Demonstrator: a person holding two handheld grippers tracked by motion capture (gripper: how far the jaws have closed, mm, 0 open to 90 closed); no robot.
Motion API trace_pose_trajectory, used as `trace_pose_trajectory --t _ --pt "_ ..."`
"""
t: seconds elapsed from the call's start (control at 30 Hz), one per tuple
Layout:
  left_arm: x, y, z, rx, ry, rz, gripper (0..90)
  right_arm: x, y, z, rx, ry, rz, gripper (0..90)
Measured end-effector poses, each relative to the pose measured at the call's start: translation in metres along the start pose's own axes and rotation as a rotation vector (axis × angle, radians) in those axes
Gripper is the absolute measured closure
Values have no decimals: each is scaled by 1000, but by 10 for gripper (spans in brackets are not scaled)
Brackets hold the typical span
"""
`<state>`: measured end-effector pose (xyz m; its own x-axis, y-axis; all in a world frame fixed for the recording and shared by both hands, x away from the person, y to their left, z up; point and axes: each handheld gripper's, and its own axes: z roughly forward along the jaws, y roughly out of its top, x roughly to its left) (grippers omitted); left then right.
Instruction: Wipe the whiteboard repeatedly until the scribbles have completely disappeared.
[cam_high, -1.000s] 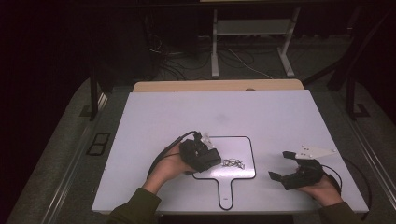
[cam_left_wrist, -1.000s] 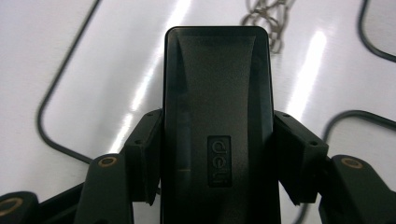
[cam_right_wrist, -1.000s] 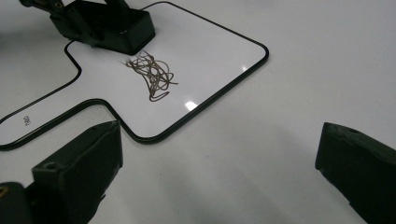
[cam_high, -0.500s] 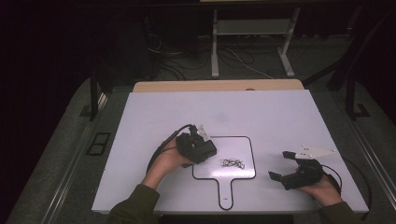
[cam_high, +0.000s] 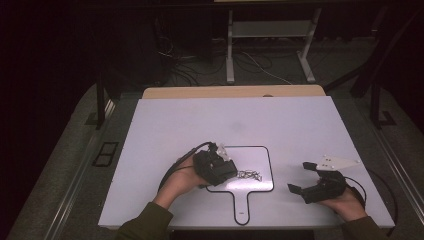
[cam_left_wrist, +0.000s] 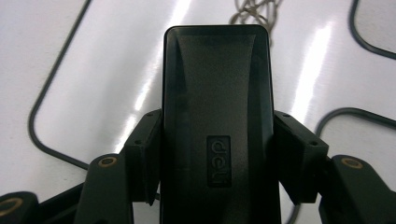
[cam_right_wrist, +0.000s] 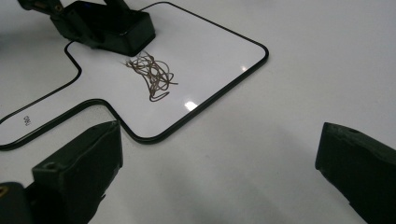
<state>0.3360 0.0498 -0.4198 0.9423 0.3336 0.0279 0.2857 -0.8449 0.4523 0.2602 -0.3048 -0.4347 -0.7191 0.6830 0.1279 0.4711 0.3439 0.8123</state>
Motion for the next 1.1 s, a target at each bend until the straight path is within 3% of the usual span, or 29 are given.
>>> trace_pose_trajectory --t 0.33,0.47,0.87,0.97,1.1 --pt "27 -1 3 -28 40 -63 388 0 0 1 4 -3 0 0" --pt "23 0 2 -21 40 -59 389 0 0 1 6 -2 -1 0" --pt "-7 -1 0 -4 -9 15 389 0 0 0 1 -2 1 0" --pt "-3 0 0 0 4 12 389 0 0 0 1 -1 4 0" --pt "11 2 2 -7 29 -24 389 0 0 0 2 -3 2 0"
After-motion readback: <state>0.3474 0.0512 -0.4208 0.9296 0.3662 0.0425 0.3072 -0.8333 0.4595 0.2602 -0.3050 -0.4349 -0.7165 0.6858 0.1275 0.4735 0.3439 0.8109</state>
